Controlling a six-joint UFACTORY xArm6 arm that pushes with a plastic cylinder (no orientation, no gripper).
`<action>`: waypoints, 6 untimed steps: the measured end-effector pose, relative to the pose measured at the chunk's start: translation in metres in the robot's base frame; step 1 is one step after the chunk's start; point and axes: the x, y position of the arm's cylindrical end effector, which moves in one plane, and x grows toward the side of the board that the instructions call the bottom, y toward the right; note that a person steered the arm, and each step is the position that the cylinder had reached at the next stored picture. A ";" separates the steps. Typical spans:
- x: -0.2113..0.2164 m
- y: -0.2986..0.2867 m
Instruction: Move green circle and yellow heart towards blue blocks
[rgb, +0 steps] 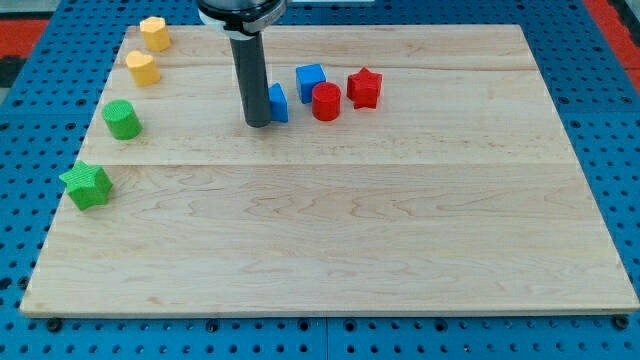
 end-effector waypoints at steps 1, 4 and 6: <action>0.012 -0.031; 0.029 -0.201; -0.040 -0.058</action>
